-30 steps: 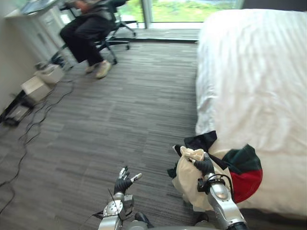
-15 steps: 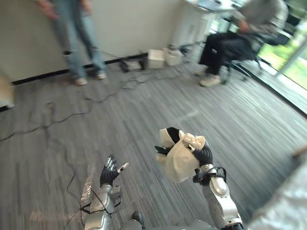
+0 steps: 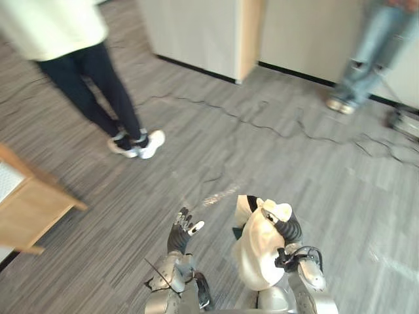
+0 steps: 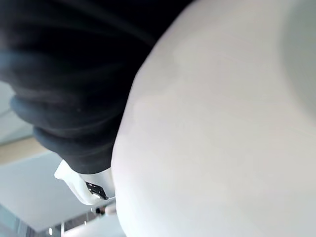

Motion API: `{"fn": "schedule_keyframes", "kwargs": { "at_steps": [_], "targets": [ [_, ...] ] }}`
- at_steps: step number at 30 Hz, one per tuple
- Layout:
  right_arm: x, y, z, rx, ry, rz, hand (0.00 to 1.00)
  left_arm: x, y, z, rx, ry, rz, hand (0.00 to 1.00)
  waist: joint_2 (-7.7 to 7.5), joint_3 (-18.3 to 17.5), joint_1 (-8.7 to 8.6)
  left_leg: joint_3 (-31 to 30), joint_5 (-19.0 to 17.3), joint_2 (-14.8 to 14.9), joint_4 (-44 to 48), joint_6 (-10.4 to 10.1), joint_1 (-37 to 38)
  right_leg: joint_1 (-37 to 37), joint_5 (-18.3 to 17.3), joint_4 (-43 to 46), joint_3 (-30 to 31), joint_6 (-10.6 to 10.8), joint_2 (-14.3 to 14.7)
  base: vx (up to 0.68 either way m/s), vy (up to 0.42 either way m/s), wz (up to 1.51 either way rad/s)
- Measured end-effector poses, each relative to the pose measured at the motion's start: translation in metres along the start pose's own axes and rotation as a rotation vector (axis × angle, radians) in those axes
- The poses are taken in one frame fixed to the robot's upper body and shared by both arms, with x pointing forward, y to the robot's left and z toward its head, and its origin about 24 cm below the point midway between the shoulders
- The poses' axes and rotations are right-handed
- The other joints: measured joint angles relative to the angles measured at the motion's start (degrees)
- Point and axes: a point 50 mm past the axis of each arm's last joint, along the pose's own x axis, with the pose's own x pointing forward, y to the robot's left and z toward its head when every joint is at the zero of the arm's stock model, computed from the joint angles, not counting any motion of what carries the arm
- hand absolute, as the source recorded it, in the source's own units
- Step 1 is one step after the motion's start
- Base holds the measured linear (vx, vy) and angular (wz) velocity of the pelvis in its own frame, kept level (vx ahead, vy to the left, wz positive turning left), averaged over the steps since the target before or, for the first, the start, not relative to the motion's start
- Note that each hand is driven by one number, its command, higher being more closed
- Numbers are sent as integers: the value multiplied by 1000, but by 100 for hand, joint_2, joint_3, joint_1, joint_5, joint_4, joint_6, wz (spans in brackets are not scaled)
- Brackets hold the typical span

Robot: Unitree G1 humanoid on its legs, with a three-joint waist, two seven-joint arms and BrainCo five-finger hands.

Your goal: Tidy the bed and pick cloth on bed and put in laundry

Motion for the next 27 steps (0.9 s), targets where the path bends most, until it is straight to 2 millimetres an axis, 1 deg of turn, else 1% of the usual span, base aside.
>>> {"fn": "schedule_keyframes", "kwargs": {
  "at_steps": [1,2,3,4,5,6,7,8,9,10,11,12,13,14,15,16,19,22,23,24,25,26,27],
  "targets": [
    [0,-4,0,-24,4,0,100,-3,4,-1,-4,1,14,0,161,-78,33,857,-307,48,-223,190,117,69,-37,27,-265,80,-12,166,181,95],
    [1,-4,-1,-35,10,1,100,-5,5,-1,-6,1,19,0,222,-120,75,991,-382,12,-253,299,106,88,-40,37,-360,100,-50,218,244,89],
    [1,-4,-3,-47,25,0,100,-7,9,2,4,-7,25,0,105,-117,171,1049,-382,-85,-253,326,65,158,8,-57,-510,179,-116,141,163,52],
    [0,-2,-5,-45,31,2,100,-8,11,3,14,-12,24,0,43,-123,167,1046,-391,-149,-265,347,52,245,26,-136,-609,206,-118,180,165,86],
    [-2,0,-8,-23,40,-9,100,-11,14,3,25,-10,26,0,-65,-123,146,987,-439,-301,-362,452,73,494,106,-312,-883,285,-153,179,144,111],
    [-6,-3,-13,-9,62,-34,100,-12,14,3,30,-7,21,0,-150,-158,153,810,-419,-517,-590,503,104,657,210,-396,-1121,309,-196,183,184,118],
    [-7,-4,-15,-4,67,-43,100,-12,13,3,32,-3,15,0,-183,-182,147,696,-373,-656,-743,548,118,716,286,-410,-1239,317,-222,123,188,127],
    [-9,-7,-17,0,78,-63,100,-12,9,1,40,4,-10,0,-240,-233,148,418,-191,-968,-1201,604,199,824,471,-385,-1477,301,-282,70,145,105],
    [-11,-8,-21,9,90,-75,100,-12,6,1,41,6,-22,0,-267,-246,148,317,-125,-1077,-1349,624,240,863,527,-354,-1580,319,-306,53,106,123],
    [-13,-11,-26,10,117,-90,100,-12,2,1,41,6,-40,0,-291,-262,154,60,-51,-1251,-1583,626,307,894,619,-168,-1739,281,-357,59,72,92],
    [-14,-14,-30,7,136,-104,100,-12,-2,0,43,8,-55,0,-290,-264,156,-109,-16,-1331,-1723,617,337,841,641,117,-1817,247,-426,72,89,97],
    [-16,-16,-35,2,163,-111,100,-12,-4,0,45,11,-66,0,-294,-266,160,-284,32,-1439,-1858,619,401,706,669,582,-1828,205,-551,81,97,97],
    [-19,-18,-44,-15,207,-117,100,-12,-4,-1,47,17,-75,0,-278,-271,135,-560,79,-1556,-2099,594,510,402,684,1402,-1708,57,-733,58,74,86],
    [-21,-19,-48,-20,227,-121,100,-12,-4,-1,47,19,-79,0,-275,-275,126,-658,93,-1594,-2183,579,552,270,577,1704,-1592,-2,-765,68,68,97],
    [-25,-19,-57,-24,274,-122,100,-12,-4,0,58,20,-87,0,-258,-275,120,-865,149,-1660,-2368,539,636,-61,267,2207,-1246,-65,-704,35,31,55],
    [-40,-22,-87,-1,428,-160,100,-4,-2,-15,173,108,-94,0,-455,-377,-181,-380,582,-1401,-3224,-116,1501,-466,698,-515,456,-138,140,35,31,38],
    [-40,-22,-87,-1,428,-161,100,-4,-2,-15,173,108,-94,0,-438,-368,-180,-380,582,-1400,-3221,-115,1501,-466,698,-515,457,-138,141,0,0,0],
    [-43,-26,-91,0,446,-178,100,-5,6,-21,176,139,-64,0,-423,-359,-176,-380,575,-1390,-3158,-126,1503,-424,698,-524,446,-138,131,3,-3,2],
    [-49,-31,-99,1,484,-208,100,-8,14,-31,167,183,-19,0,-422,-358,-176,-383,524,-1354,-3043,-207,1520,-342,698,-547,428,-138,129,16,-18,5],
    [-52,-34,-102,3,502,-223,100,-10,17,-35,164,203,0,0,-421,-358,-171,-386,498,-1333,-2989,-247,1528,-313,698,-545,426,-138,129,31,-38,6],
    [-59,-38,-109,2,540,-259,100,-13,23,-44,170,244,36,0,-418,-356,-165,-393,446,-1292,-2870,-328,1544,-240,698,-554,408,-138,130,28,-41,3],
    [-63,-41,-112,3,557,-276,100,-15,28,-46,169,259,59,0,-405,-348,-166,-395,438,-1272,-2835,-340,1568,-199,698,-559,394,-138,136,27,-70,4],
    [-68,-47,-116,5,579,-314,100,-19,36,-54,169,298,97,0,-370,-326,-165,-397,382,-1225,-2749,-428,1627,-97,698,-592,338,-138,155,3,-79,0]
  ]
}}
